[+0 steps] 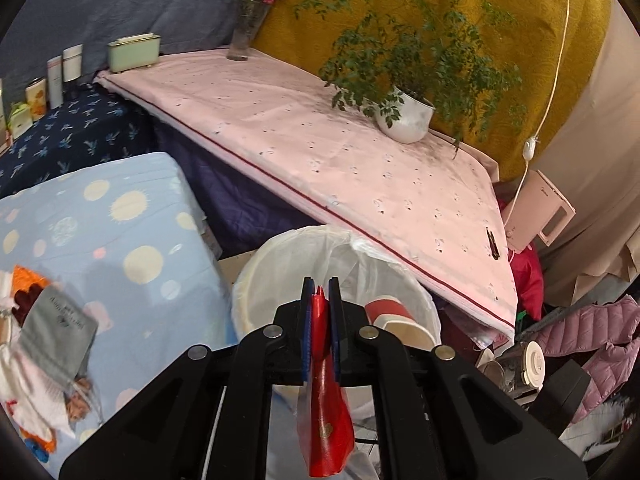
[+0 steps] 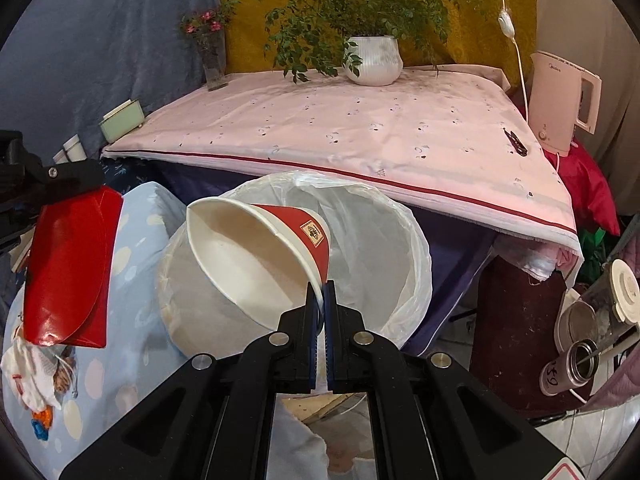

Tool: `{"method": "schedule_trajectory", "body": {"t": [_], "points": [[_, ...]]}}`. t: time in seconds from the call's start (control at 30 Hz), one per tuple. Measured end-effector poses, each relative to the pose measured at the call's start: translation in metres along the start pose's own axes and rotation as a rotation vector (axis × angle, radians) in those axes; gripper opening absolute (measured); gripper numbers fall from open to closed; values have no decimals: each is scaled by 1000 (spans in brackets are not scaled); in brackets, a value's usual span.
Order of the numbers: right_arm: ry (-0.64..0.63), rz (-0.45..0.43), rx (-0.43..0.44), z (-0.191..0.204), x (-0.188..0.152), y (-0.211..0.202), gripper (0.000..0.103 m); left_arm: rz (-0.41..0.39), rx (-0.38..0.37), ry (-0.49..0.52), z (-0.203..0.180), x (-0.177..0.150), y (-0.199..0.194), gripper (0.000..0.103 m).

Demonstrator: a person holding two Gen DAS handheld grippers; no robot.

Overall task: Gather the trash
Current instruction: 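Open both tools to drop the cup and red box into the bin, then move both open tools back over the trash pile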

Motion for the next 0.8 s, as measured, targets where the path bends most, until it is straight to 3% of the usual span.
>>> {"method": "schedule_trajectory", "body": {"t": [0.1, 0.17, 0.3, 0.53, 0.73, 0.8], "points": [[7, 4, -6, -2, 1, 7, 7, 5, -3, -1, -1, 0, 11, 24], [6, 3, -9, -1, 1, 9, 18, 4, 18, -1, 2, -1, 14, 36], [2, -12, -16, 2, 1, 8, 35, 5, 66, -5, 15, -4, 17, 46], [-17, -27, -7, 16, 1, -5, 50, -14, 135, -28, 42, -8, 1, 50], [-44, -38, 20, 37, 0, -20, 52, -38, 185, -71, 74, -14, -24, 51], [-60, -42, 30, 47, -2, -26, 53, -51, 210, -86, 87, -17, -36, 57]]}}
Point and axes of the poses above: each gripper's, at about its wrist camera, not at the fingertips, and y roughly the way its jaws point, z to its left, x to its top, the point moved 7 cm from there along y, roughly the way its jaws point, and after that the axes turned 5 degrees about -y, right-handed, at the moved point
